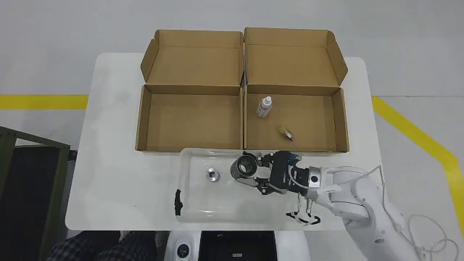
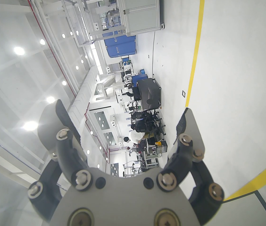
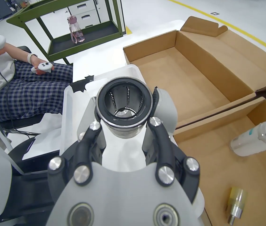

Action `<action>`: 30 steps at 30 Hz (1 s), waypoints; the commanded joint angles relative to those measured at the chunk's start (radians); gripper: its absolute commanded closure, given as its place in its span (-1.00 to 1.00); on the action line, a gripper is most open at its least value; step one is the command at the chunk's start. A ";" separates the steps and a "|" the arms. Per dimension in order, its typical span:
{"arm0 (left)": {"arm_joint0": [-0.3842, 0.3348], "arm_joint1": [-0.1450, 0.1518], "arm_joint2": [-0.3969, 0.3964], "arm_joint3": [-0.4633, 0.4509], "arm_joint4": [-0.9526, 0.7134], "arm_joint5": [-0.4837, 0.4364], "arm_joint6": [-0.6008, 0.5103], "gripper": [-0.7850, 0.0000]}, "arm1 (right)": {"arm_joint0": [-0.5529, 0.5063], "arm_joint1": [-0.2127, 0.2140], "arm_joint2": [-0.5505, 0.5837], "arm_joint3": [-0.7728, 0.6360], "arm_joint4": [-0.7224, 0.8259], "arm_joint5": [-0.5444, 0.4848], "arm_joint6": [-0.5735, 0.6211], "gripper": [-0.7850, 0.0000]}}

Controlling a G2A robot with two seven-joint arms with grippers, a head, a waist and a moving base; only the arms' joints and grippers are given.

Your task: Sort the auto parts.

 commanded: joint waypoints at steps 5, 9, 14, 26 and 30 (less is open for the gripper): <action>0.000 0.000 0.000 0.000 0.000 0.000 0.000 -1.00 | 0.003 0.003 0.014 0.017 0.081 -0.014 0.001 1.00; 0.000 0.000 0.000 0.000 0.000 0.000 0.000 -1.00 | 0.012 0.003 0.014 0.024 0.109 -0.018 0.009 1.00; 0.000 0.000 0.000 0.000 0.000 0.000 0.000 -1.00 | 0.027 0.002 0.008 0.032 0.116 0.000 0.015 1.00; 0.000 0.000 0.000 0.000 0.000 0.000 0.000 -1.00 | 0.077 -0.014 -0.055 0.024 -0.071 0.142 -0.015 1.00; 0.000 0.000 0.000 0.000 0.000 0.000 0.000 -1.00 | 0.114 -0.025 -0.094 0.037 -0.119 0.197 -0.015 1.00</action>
